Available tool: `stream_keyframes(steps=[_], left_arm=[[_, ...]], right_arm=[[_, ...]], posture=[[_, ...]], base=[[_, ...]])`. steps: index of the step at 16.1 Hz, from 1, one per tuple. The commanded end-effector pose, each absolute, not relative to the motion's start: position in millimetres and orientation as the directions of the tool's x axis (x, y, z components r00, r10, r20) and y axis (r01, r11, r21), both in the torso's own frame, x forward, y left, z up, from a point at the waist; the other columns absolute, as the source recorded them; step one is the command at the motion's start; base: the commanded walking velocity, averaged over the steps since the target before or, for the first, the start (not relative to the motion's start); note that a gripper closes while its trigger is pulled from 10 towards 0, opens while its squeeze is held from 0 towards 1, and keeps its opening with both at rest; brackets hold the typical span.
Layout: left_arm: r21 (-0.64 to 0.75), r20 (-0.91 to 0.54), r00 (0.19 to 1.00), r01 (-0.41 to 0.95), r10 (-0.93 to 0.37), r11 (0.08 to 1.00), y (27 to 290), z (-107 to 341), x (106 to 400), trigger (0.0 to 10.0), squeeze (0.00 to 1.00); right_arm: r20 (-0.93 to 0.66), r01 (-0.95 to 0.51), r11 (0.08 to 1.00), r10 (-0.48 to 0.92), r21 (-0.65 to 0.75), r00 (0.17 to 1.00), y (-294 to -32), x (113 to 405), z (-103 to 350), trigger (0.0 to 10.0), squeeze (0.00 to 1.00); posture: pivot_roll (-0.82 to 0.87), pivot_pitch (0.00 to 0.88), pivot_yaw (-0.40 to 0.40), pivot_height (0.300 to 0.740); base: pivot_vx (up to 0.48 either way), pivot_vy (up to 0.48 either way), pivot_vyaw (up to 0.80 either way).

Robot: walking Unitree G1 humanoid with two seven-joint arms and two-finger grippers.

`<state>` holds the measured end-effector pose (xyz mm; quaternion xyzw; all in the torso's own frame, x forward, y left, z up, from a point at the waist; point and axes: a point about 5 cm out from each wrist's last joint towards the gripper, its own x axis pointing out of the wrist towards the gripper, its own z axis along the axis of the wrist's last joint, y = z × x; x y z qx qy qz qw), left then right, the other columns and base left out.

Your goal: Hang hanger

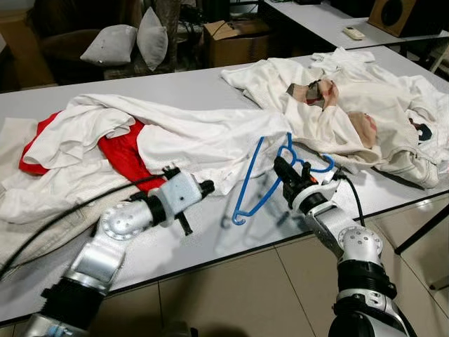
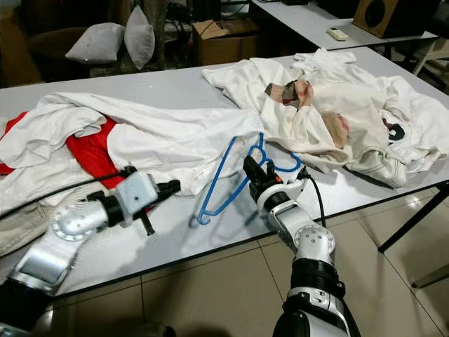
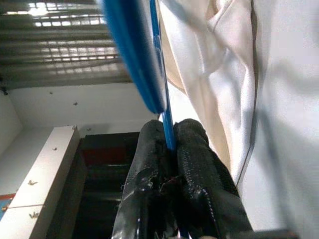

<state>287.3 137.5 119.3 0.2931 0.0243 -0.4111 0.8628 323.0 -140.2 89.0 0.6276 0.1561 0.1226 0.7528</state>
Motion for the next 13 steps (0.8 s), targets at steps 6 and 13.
stream_keyframes(steps=[6, 13], left_arm=[[0.378, -0.303, 0.632, 0.767, -0.714, 0.518, 125, 111, 305, 10.0, 1.0], [0.286, -0.363, 0.656, 0.754, -0.662, 0.591, 131, 92, 313, 10.0, 0.7]], right_arm=[[-0.105, 0.022, 0.223, 0.367, 0.975, 0.924, -154, 318, 86, 10.0, 0.0], [-0.103, 0.016, 0.23, 0.371, 0.973, 0.923, -152, 315, 85, 10.0, 0.0]], posture=[[0.05, 0.006, 0.003, 0.74], [0.05, 0.005, 0.016, 0.74]], base=[[0.0, 0.0, 0.0], [0.0, 0.0, 0.0]])
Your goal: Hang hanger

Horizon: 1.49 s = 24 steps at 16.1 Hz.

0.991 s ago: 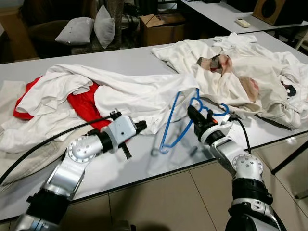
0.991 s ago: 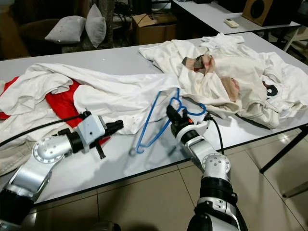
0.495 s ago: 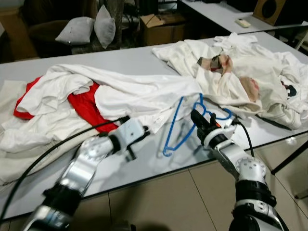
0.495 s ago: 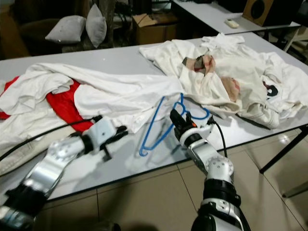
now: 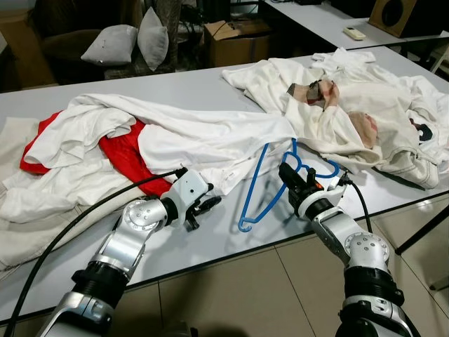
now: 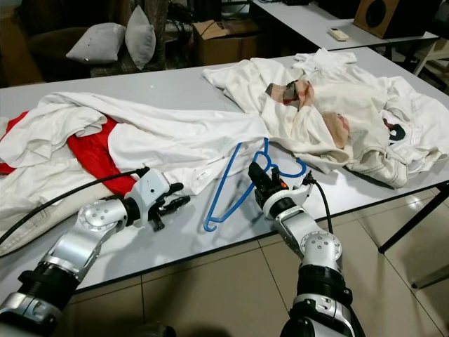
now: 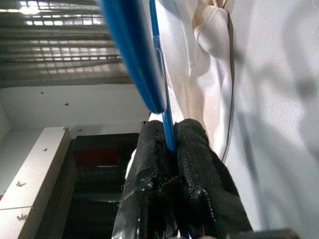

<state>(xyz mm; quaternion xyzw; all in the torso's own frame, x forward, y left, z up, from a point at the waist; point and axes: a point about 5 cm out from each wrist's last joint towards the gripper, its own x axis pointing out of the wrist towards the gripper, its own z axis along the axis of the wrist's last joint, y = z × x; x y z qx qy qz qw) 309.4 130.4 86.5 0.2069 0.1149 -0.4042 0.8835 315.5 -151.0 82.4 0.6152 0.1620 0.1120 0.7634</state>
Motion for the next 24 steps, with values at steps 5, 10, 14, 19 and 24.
stream_keyframes(steps=[5, 10, 14, 19, 24], left_arm=[[0.304, -0.358, 0.691, 0.722, -0.628, 0.621, 125, 85, 322, 10.0, 0.0], [0.353, -0.408, 0.684, 0.729, -0.604, 0.586, 126, 76, 322, 2.3, 0.0], [0.36, -0.423, 0.681, 0.731, -0.598, 0.579, 128, 73, 322, 0.0, 0.0], [0.365, -0.42, 0.679, 0.734, -0.602, 0.573, 128, 74, 323, 0.0, 0.0], [0.371, -0.378, 0.683, 0.731, -0.625, 0.573, 132, 77, 319, 0.0, 0.0]], right_arm=[[-0.099, 0.007, 0.238, 0.378, 0.971, 0.921, -150, 315, 86, 10.0, 0.0], [-0.096, 0.001, 0.244, 0.378, 0.97, 0.921, -150, 315, 87, 10.0, 0.0], [-0.095, -0.001, 0.246, 0.38, 0.969, 0.92, -149, 316, 87, 10.0, 0.0], [-0.096, -0.003, 0.251, 0.383, 0.968, 0.919, -148, 317, 87, 10.0, 0.0], [-0.1, 0.001, 0.254, 0.378, 0.967, 0.921, -149, 317, 87, 10.0, 0.0]], posture=[[0.05, 0.004, 0.018, 0.74], [0.04, 0.005, 0.019, 0.74], [0.05, 0.003, 0.017, 0.74], [0.05, 0.003, 0.017, 0.74], [0.04, 0.002, 0.015, 0.74]], base=[[0.0, 0.0, 0.0], [0.0, 0.0, 0.0], [0.0, 0.0, 0.0], [0.0, 0.0, 0.0], [0.0, 0.0, 0.0]])
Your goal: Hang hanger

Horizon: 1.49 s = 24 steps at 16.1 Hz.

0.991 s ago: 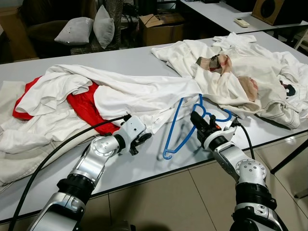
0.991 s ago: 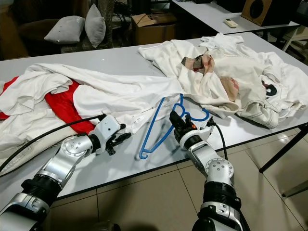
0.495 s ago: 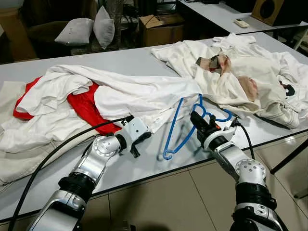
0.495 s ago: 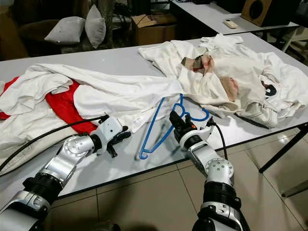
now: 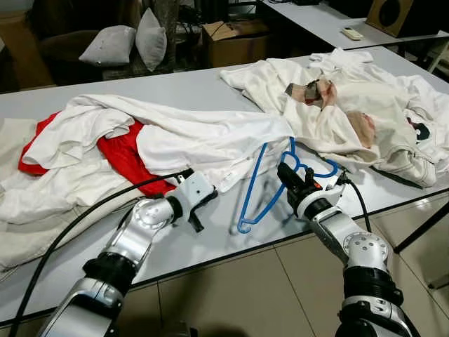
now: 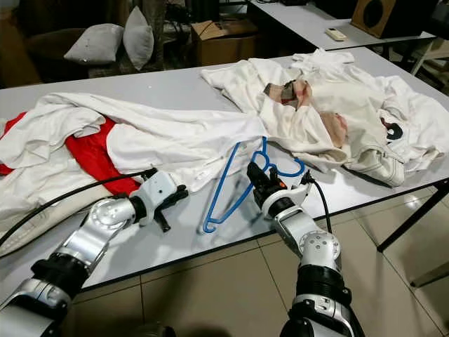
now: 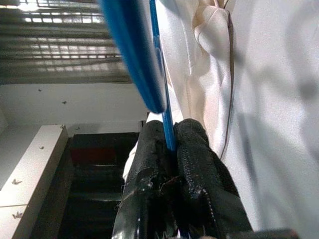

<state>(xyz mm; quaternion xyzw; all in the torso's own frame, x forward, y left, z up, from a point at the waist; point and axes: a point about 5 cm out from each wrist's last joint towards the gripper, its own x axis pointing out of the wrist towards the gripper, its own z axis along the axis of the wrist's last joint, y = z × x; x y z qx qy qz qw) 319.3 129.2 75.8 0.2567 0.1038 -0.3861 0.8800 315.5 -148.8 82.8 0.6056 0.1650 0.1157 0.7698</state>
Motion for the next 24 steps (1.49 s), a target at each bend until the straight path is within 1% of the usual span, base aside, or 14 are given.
stream_keyframes(steps=[1, 3, 5, 6, 8, 9, 11, 14, 16, 18, 20, 23, 24], left_arm=[[0.378, -0.37, 0.685, 0.728, -0.628, 0.572, 133, 77, 318, 0.0, 0.0], [0.425, -0.305, 0.707, 0.701, -0.638, 0.573, 138, 83, 313, 0.0, 0.0], [0.485, -0.236, 0.716, 0.673, -0.657, 0.559, 143, 91, 305, 0.0, 0.0], [0.494, -0.223, 0.716, 0.668, -0.662, 0.556, 143, 92, 302, 0.0, 0.0], [0.569, -0.17, 0.705, 0.641, -0.688, 0.516, 143, 100, 291, 0.0, 0.0], [0.603, -0.161, 0.685, 0.638, -0.711, 0.478, 141, 101, 285, 0.0, 0.0], [0.684, -0.223, 0.674, 0.623, -0.704, 0.379, 141, 88, 276, 0.0, 0.0], [0.723, -0.249, 0.683, 0.603, -0.687, 0.337, 142, 82, 272, 0.0, 0.0], [0.732, -0.24, 0.681, 0.595, -0.692, 0.331, 141, 83, 271, 0.0, 0.0], [0.763, -0.19, 0.682, 0.555, -0.707, 0.331, 137, 89, 270, 0.0, 0.0], [0.786, -0.131, 0.668, 0.521, -0.732, 0.334, 132, 97, 267, 0.0, 0.0], [0.785, -0.124, 0.651, 0.526, -0.749, 0.327, 128, 97, 261, 0.0, 0.0], [0.784, -0.129, 0.651, 0.529, -0.748, 0.325, 128, 95, 260, 0.0, 0.0]], right_arm=[[-0.099, 0.001, 0.253, 0.377, 0.968, 0.921, -149, 317, 88, 10.0, 0.0], [-0.1, 0.015, 0.231, 0.361, 0.973, 0.927, -149, 319, 88, 10.0, 0.0], [-0.108, 0.035, 0.211, 0.347, 0.977, 0.931, -149, 321, 86, 10.0, 0.0], [-0.11, 0.038, 0.208, 0.346, 0.977, 0.932, -149, 321, 86, 10.0, 0.0], [-0.117, 0.049, 0.2, 0.347, 0.979, 0.931, -145, 325, 84, 10.0, 0.0], [-0.112, 0.047, 0.186, 0.354, 0.981, 0.929, -142, 328, 87, 10.0, 0.0], [-0.057, 0.01, 0.13, 0.361, 0.991, 0.931, -136, 339, 102, 10.0, 0.0], [-0.024, -0.006, 0.086, 0.346, 0.996, 0.938, -140, 343, 112, 10.0, 0.0], [-0.032, 0.0, 0.092, 0.342, 0.996, 0.939, -142, 342, 110, 10.0, 0.0], [-0.067, 0.029, 0.117, 0.34, 0.993, 0.938, -143, 343, 105, 10.0, 0.0], [-0.158, 0.098, 0.201, 0.31, 0.975, 0.937, -142, 349, 94, 10.0, 0.0], [-0.182, 0.128, 0.194, 0.292, 0.973, 0.939, -139, 353, 91, 10.0, 0.0], [-0.171, 0.124, 0.176, 0.29, 0.977, 0.941, -138, 355, 94, 10.0, 0.0]], posture=[[0.04, 0.0, 0.014, 0.74], [0.05, 0.0, 0.014, 0.74], [0.06, 0.0, 0.013, 0.74], [0.06, 0.0, 0.013, 0.74], [0.07, 0.0, 0.013, 0.74], [0.07, 0.0, 0.013, 0.74], [0.07, 0.003, 0.007, 0.74], [0.07, 0.012, 0.0, 0.74], [0.07, 0.013, 0.0, 0.74], [0.07, 0.017, -0.001, 0.74], [0.08, 0.02, -0.003, 0.74], [0.08, 0.024, -0.006, 0.74], [0.08, 0.028, -0.009, 0.74]], base=[[0.0, 0.0, 0.0], [0.0, 0.0, 0.0], [0.0, 0.0, 0.0], [0.0, 0.0, 0.0], [0.0, 0.0, 0.0], [0.0, 0.0, 0.0], [0.0, 0.0, 0.0], [0.0, 0.0, 0.0], [0.0, 0.0, 0.0], [0.0, 0.0, 0.0], [0.0, 0.0, 0.0], [0.0, 0.0, 0.0], [0.0, 0.0, 0.0]])
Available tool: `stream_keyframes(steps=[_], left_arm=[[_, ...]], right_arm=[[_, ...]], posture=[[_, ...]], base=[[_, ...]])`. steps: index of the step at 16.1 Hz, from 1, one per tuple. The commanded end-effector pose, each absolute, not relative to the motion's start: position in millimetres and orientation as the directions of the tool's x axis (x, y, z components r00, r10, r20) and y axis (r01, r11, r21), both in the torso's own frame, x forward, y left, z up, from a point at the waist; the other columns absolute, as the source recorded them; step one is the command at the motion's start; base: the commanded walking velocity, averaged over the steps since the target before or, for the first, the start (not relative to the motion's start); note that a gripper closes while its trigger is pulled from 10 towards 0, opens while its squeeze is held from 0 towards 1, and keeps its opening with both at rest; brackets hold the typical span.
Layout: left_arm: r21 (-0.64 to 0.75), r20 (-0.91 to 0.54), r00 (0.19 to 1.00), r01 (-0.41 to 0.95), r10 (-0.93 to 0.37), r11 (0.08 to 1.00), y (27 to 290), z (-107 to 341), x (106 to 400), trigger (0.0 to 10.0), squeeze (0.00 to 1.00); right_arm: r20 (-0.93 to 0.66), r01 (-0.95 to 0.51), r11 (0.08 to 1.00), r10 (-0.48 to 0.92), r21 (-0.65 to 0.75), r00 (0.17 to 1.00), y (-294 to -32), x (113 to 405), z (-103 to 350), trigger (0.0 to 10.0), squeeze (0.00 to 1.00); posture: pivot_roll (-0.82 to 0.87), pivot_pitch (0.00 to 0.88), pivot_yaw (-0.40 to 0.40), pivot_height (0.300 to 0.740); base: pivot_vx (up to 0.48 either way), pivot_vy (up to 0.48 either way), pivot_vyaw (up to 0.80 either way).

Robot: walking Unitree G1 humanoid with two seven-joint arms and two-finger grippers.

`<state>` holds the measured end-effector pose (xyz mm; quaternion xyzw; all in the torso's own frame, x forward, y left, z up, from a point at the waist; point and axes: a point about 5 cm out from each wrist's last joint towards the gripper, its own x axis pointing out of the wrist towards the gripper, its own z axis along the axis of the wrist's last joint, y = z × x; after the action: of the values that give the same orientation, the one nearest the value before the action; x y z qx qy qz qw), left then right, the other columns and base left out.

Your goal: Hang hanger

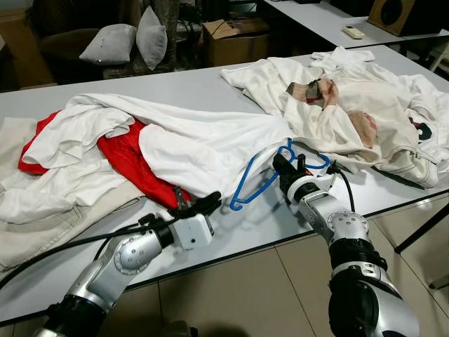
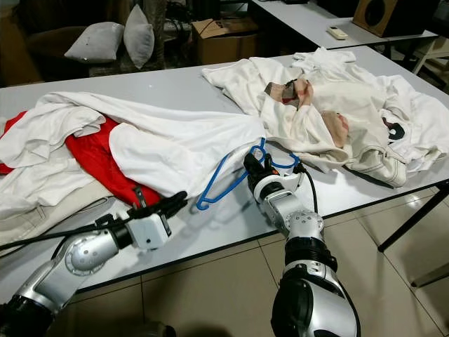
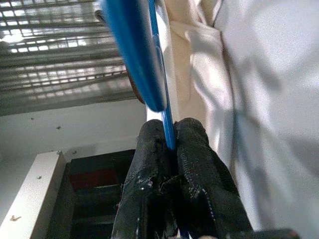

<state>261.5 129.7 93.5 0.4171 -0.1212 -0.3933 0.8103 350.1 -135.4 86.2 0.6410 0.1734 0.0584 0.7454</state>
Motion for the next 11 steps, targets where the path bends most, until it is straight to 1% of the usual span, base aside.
stream_keyframes(steps=[1, 4, 7, 9, 11], left_arm=[[0.785, -0.134, 0.651, 0.53, -0.747, 0.321, 129, 94, 259, 0.0, 0.0], [0.791, -0.153, 0.67, 0.524, -0.726, 0.317, 132, 90, 259, 0.0, 0.0], [0.797, -0.126, 0.672, 0.507, -0.73, 0.329, 132, 95, 259, 0.0, 0.0], [0.805, -0.087, 0.66, 0.488, -0.746, 0.337, 129, 100, 258, 0.0, 0.0], [0.809, -0.055, 0.632, 0.482, -0.773, 0.337, 124, 106, 254, 0.0, 0.0]], right_arm=[[-0.16, 0.117, 0.16, 0.289, 0.98, 0.944, -137, 357, 96, 10.0, 0.0], [-0.108, 0.075, 0.117, 0.306, 0.99, 0.946, -132, 361, 103, 10.0, 0.0], [-0.125, 0.09, 0.124, 0.307, 0.988, 0.943, -133, 360, 99, 10.0, 0.0], [-0.14, 0.106, 0.128, 0.301, 0.986, 0.943, -131, 362, 97, 10.0, 0.0], [-0.146, 0.116, 0.12, 0.287, 0.986, 0.947, -128, 365, 98, 10.0, 0.0]], posture=[[0.08, 0.029, -0.012, 0.74], [0.08, 0.032, -0.017, 0.74], [0.08, 0.036, -0.023, 0.74], [0.09, 0.038, -0.024, 0.74], [0.09, 0.039, -0.024, 0.74]], base=[[0.0, 0.0, 0.0], [0.0, 0.0, 0.0], [0.0, 0.0, 0.0], [0.0, 0.0, 0.0], [0.0, 0.0, 0.0]])
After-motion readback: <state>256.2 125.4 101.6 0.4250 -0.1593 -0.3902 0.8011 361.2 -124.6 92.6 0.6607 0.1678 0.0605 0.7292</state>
